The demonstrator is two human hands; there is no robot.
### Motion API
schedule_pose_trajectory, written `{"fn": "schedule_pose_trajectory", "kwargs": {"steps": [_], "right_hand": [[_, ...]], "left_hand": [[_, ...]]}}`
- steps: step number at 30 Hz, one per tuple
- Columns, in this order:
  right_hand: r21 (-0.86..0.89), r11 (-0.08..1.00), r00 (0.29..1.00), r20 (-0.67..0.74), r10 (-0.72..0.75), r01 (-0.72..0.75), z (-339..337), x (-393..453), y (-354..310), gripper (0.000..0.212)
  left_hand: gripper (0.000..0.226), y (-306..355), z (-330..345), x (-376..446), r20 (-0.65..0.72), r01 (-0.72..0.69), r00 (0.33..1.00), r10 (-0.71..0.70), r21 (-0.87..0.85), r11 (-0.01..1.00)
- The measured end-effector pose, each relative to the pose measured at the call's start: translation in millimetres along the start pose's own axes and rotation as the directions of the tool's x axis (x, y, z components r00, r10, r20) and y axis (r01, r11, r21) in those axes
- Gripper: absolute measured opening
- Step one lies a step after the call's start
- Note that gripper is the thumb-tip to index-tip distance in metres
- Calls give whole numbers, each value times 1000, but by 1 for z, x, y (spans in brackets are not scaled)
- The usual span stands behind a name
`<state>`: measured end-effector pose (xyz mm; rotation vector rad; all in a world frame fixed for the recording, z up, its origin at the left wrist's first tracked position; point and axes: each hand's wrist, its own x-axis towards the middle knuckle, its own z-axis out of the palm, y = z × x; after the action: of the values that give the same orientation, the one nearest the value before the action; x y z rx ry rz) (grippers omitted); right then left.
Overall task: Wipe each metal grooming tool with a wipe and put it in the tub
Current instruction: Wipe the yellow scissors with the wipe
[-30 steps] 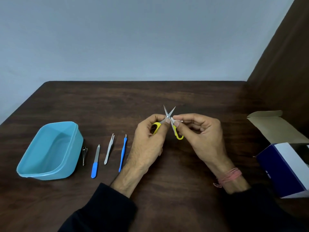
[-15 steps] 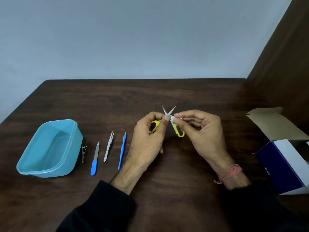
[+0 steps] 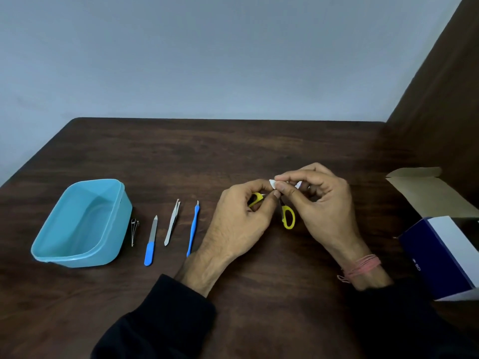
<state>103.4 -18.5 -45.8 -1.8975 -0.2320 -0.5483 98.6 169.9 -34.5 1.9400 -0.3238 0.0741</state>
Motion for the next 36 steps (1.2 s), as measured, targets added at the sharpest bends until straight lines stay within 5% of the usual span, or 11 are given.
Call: {"fn": "schedule_pose_trajectory", "kwargs": {"steps": [29, 36], "right_hand": [[-170, 982, 997, 15, -82, 83, -11, -4, -10, 11], [-259, 945, 979, 63, -192, 201, -10, -7, -14, 15]], "left_hand": [[18, 11, -3, -4, 53, -46, 998, 43, 70, 996], [45, 25, -9, -4, 22, 103, 995, -101, -203, 974]]}}
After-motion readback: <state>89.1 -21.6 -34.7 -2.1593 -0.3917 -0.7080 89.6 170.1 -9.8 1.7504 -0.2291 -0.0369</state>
